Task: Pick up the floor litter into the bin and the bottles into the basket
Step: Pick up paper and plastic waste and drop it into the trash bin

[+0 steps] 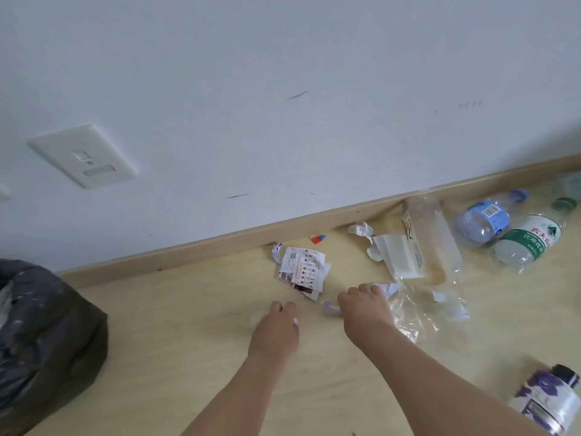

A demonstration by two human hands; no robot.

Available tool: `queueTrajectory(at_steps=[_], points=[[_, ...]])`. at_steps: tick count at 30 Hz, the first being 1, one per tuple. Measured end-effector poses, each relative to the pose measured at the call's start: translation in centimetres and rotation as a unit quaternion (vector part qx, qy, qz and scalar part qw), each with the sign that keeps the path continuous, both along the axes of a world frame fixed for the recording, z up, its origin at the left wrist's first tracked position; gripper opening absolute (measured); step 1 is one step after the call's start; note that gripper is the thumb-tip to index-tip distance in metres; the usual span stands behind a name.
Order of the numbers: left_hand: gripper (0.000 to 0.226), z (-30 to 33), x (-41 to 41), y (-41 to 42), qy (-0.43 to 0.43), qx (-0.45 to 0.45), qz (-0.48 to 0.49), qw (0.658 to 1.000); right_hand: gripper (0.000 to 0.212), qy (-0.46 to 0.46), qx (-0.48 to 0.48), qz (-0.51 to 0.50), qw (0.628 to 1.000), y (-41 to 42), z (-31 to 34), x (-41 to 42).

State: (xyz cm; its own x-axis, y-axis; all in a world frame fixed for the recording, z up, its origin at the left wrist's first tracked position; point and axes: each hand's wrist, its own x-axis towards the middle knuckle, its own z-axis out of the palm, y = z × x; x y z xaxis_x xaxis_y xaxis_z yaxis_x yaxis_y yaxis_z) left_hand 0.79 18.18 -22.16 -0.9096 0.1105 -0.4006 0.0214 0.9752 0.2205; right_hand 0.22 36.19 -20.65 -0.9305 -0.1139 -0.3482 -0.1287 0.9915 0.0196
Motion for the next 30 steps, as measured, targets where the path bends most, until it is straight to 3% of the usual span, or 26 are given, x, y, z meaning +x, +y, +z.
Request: queueTrajectory(at_steps=[8,14,19,21,24,27,30], points=[[0.018,1.6,1.2,-3.6,0.013,0.107,0.053,0.993,0.029,0.023,-0.010,-0.001,1.000,-0.4,0.9,0.1],[0.019,5.5,1.1,-7.3,0.009,0.169,0.077,0.983,0.056,-0.009,-0.062,0.015,0.998,-2.6,1.6,1.5],[0.017,8.7,3.0,-10.9,0.023,0.191,0.068,0.979,0.022,-0.057,-0.073,-0.034,0.995,-5.6,0.4,4.7],[0.018,10.1,3.5,-12.6,0.025,0.202,0.064,0.977,0.023,-0.049,-0.065,-0.049,0.995,-6.7,1.0,5.4],[0.023,12.4,3.1,-15.8,0.042,0.218,0.089,0.971,0.026,-0.027,-0.132,-0.109,0.985,-9.3,3.6,5.0],[0.023,15.7,1.8,-19.5,0.075,0.222,0.108,0.966,0.023,0.028,-0.230,-0.097,0.968,-13.3,9.1,3.2],[0.020,19.9,0.6,-24.3,0.127,0.221,0.134,0.958,0.026,0.080,-0.265,-0.069,0.958,-19.1,15.7,1.9]])
